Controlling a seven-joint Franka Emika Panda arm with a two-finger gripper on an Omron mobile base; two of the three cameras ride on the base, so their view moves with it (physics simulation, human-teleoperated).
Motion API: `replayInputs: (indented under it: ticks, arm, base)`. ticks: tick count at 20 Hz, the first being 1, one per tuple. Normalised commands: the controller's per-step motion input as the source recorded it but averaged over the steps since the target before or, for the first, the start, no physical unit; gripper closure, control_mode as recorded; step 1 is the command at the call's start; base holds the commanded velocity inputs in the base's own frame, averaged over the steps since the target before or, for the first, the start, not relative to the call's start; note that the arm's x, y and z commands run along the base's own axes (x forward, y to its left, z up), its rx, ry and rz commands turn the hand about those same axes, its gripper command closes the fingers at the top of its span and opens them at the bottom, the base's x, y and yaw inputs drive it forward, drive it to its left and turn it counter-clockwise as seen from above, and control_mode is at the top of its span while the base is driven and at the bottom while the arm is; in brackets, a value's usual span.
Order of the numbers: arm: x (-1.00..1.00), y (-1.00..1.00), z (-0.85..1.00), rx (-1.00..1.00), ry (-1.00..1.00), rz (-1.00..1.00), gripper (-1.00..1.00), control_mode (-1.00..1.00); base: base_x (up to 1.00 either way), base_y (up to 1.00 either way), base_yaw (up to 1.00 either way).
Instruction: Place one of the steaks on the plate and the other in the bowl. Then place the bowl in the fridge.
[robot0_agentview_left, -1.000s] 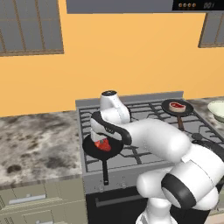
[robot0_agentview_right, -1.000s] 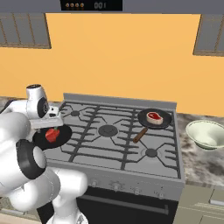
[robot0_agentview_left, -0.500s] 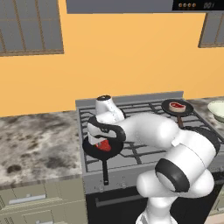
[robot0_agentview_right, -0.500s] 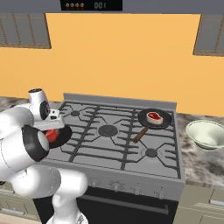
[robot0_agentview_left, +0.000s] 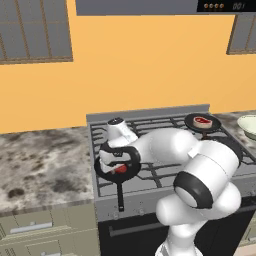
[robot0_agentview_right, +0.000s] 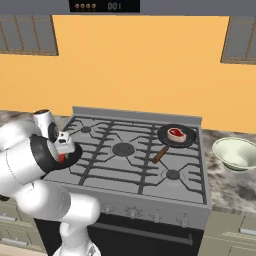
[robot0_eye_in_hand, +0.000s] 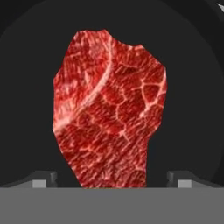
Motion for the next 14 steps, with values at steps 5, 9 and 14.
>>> replayInputs:
  ticks: [5,9,14]
  arm:
    - [0.16,0.00,-0.17,0.00,0.00,0.00,-1.00,-1.00]
    - [0.15,0.00,-0.20,0.00,0.00,0.00,-1.00,-1.00]
    - [0.00,0.00,-0.12,0.00,0.00,0.00,1.00,-1.00]
  base:
    - [0.00,0.00,0.00]
    - [0.00,0.00,0.00]
    - [0.00,0.00,0.00]
